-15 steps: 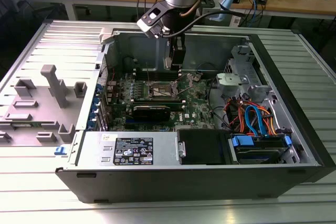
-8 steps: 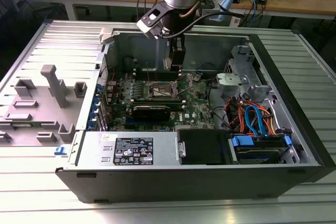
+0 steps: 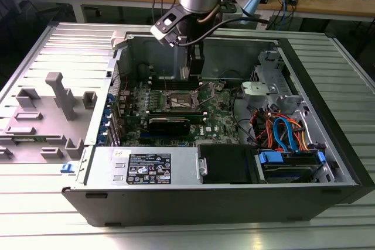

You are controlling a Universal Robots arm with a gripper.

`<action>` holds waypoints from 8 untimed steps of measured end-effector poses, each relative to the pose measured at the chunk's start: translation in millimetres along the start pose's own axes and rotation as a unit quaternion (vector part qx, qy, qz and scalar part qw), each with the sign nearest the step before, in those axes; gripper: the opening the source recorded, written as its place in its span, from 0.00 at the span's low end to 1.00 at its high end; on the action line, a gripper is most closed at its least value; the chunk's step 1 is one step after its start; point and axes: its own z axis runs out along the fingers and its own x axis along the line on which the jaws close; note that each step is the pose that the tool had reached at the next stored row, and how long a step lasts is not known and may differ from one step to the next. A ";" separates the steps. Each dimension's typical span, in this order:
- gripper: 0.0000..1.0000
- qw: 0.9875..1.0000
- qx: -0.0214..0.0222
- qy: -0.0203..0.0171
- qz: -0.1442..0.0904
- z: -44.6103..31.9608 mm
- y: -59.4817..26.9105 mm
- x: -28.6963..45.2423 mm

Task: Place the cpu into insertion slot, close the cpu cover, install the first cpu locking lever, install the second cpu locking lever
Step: 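Place the cpu into insertion slot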

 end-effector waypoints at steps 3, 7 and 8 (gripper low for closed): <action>0.55 1.000 0.000 0.000 0.000 1.7 -0.7 0.0; 0.55 1.000 0.000 0.000 0.000 4.4 -1.7 -0.1; 0.55 1.000 0.000 0.000 0.000 4.9 -1.9 -0.1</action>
